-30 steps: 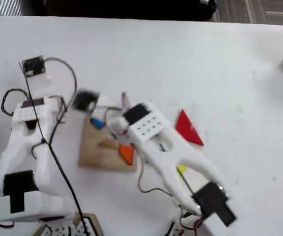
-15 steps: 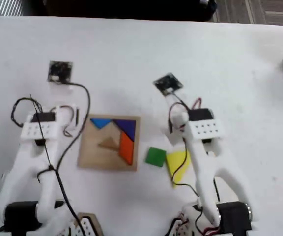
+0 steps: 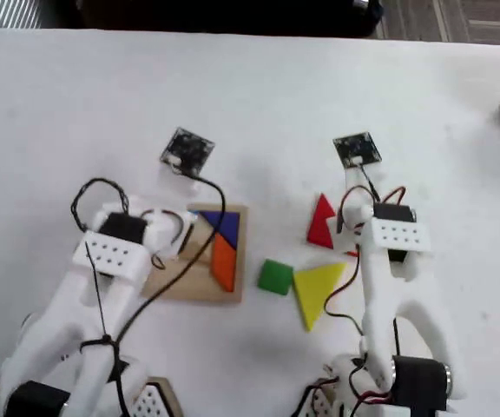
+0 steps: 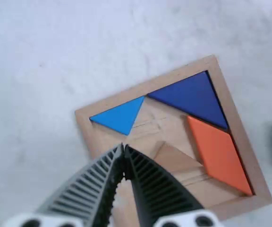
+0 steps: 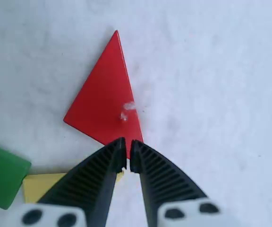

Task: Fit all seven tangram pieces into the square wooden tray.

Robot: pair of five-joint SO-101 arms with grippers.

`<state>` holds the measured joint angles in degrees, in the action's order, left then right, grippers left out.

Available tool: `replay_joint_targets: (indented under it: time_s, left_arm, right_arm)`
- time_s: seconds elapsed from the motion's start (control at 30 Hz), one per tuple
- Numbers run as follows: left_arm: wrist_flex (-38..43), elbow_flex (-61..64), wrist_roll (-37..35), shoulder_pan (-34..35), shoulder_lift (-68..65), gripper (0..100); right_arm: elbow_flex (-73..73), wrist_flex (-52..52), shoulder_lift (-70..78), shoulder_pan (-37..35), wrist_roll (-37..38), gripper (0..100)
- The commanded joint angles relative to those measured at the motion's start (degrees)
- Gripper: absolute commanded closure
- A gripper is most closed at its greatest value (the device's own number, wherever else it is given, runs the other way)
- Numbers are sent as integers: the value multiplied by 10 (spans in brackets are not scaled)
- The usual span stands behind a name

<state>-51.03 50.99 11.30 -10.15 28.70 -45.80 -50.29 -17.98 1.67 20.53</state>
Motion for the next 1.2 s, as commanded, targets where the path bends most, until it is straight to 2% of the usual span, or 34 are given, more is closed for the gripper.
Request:
replay_joint_targets:
  time_s: [0.0,0.23,0.5,0.63,1.1,1.17]
  left_arm:
    - [-28,-3,-7,-40,21,979]
    - [-37,38,14,-95,20,979]
    - [-21,52,14,-100,16,979]
    - [-13,46,11,-124,-29,979]
    - [4,-36,-4,-126,-172,979]
    - [4,-51,-30,-126,-189,979]
  right_arm:
    - [2,12,-20,5,-5,981]
    - [-2,23,-20,5,-7,981]
    - [-2,22,-19,3,-7,981]
    - [-2,22,-19,4,-8,981]
    - [-2,22,-19,4,-8,981]
    - [-2,22,-19,4,-8,981]
